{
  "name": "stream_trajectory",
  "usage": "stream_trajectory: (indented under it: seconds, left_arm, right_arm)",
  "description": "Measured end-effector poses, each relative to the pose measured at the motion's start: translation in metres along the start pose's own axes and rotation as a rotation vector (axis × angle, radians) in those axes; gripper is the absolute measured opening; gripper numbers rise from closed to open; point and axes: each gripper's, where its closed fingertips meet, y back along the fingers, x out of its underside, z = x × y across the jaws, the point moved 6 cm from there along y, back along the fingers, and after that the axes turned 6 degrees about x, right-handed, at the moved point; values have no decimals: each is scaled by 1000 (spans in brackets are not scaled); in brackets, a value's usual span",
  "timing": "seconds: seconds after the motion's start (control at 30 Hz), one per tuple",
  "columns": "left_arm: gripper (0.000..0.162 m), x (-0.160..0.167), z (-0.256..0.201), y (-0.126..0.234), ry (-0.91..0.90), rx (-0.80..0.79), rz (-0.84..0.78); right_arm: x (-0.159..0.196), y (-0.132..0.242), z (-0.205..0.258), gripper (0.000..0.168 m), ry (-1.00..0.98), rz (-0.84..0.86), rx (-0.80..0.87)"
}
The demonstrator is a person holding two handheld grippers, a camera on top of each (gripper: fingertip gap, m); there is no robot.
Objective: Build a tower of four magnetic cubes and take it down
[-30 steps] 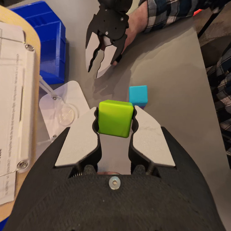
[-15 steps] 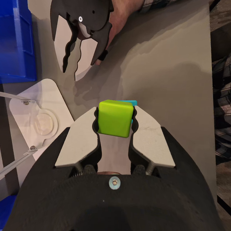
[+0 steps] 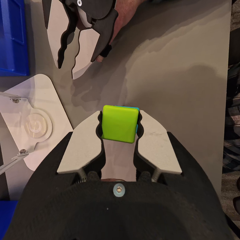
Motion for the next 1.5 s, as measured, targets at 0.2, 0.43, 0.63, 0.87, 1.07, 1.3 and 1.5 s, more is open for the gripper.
stream_trajectory:
  seconds: [0.2,0.43,0.63,0.87,1.07,1.3,1.5]
  left_arm:
    - [50,-1,-6,-2,14,-40,-8]
    - [51,1,-5,-2,17,-68,-25]
    - [54,-1,-9,-5,-16,-47,-40]
    - [66,-2,-8,1,-18,-48,-89]
    - [79,-4,-9,20,-46,-62,-188]
    - [74,3,-8,60,-33,-162,-354]
    - [20,26,-1,91,0,-277,-484]
  right_arm:
    - [0,0,0,27,2,0,0]
    - [0,0,0,27,1,0,0]
    - [0,0,0,27,0,0,-1]
    - [0,0,0,27,-1,0,-2]
    - [0,0,0,27,-2,0,-1]
    - [0,0,0,27,-4,-1,-2]
    - [0,0,-1,27,-7,-2,-1]
